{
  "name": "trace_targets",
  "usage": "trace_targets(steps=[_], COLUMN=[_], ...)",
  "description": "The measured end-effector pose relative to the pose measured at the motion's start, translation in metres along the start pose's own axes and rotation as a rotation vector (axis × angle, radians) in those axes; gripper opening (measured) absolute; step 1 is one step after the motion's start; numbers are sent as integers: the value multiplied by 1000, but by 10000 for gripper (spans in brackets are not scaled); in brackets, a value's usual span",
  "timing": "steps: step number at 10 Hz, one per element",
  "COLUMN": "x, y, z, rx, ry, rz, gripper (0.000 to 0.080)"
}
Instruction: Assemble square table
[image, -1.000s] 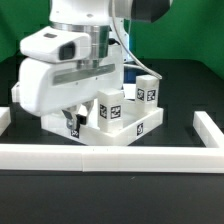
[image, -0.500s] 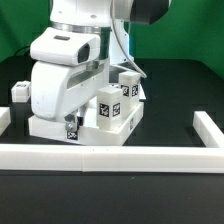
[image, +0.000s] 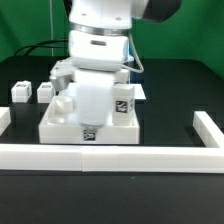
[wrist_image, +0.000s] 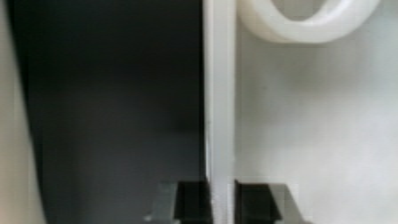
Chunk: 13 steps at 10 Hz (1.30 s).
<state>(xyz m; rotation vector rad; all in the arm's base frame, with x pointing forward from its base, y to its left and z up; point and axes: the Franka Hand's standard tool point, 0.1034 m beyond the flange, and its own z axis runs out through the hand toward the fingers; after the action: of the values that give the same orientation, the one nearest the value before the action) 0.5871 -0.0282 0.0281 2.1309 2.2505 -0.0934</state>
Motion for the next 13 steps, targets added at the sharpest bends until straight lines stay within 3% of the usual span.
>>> trace_targets(steps=[1,2,4,9,11,13], x=[18,27,14,2,50,85], y=[7,9,6,5,7,8], z=[-3,-3,0,1,-5,-14], rx=[2,4,9,26,81,139], ry=[18,22,2,-48,-57,-24], rz=[-26,-80,-192,-510,-613,-710], gripper=[60,60,60,60,60,60])
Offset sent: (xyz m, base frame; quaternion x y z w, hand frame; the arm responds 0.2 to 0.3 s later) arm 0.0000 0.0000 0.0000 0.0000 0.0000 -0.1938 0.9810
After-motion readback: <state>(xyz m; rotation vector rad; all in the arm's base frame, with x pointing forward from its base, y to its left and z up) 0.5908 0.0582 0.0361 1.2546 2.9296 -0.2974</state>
